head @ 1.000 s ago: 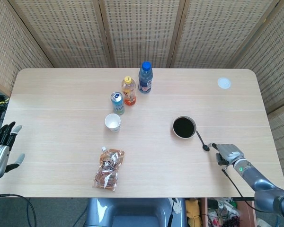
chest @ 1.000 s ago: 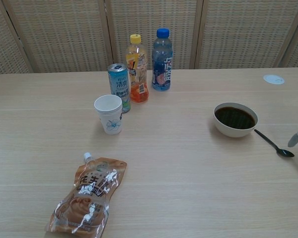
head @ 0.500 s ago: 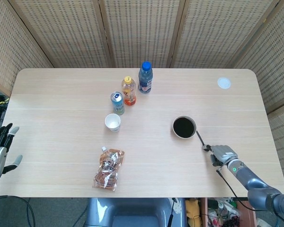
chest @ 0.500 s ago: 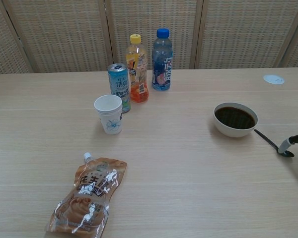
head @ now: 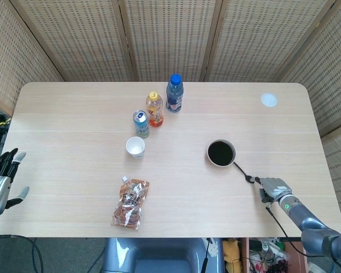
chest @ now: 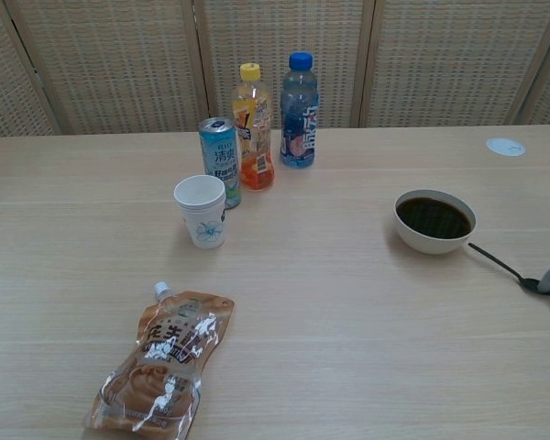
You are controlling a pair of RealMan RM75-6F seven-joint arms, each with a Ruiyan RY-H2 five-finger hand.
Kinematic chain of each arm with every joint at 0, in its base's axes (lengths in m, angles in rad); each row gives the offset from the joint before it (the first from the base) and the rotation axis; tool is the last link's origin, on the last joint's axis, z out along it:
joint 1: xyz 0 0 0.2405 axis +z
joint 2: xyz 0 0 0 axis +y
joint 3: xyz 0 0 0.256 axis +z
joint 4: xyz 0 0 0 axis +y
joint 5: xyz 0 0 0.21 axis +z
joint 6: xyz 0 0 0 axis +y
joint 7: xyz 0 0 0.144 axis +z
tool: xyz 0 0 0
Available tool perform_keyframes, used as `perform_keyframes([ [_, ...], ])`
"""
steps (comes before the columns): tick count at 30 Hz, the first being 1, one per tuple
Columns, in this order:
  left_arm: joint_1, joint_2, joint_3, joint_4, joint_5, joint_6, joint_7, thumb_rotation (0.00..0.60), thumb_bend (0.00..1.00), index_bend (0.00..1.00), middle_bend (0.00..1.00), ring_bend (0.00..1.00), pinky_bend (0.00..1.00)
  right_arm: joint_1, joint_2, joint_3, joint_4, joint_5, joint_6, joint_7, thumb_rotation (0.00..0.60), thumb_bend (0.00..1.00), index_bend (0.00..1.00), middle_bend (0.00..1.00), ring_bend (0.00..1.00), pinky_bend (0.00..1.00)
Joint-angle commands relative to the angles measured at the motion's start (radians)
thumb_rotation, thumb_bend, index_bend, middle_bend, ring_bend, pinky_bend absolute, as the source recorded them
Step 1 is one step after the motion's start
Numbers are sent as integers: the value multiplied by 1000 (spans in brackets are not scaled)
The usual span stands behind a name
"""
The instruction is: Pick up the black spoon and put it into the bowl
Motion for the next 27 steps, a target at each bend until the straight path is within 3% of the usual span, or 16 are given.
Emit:
perform_keyframes([
  [1,-1,1,0,-2,1,0,2,600,335,39,0,12,0,-6,3,-5,8,1,-2,2,600,986,167,946,970,959],
  [13,-1,1,1,-11,-5,-3,12,600,335,39,0,12,0,-12,19,-7,51,10,-12,4,600,986,167,946,970,959],
  [21,1,0,2,-11,-8,-4,13,600,334,39,0,13,0,-28,45,11,2,-24,51,-1,600,972,167,932,970,959],
  [25,0,0,1,-10,-5,-2,10,600,334,39,0,13,0,-46,46,20,-19,-46,116,-16,600,772,199,854,959,959],
  [27,0,0,1,-8,-5,0,8,600,334,39,0,13,0,-59,44,28,-31,-61,164,-24,600,600,309,763,881,959],
])
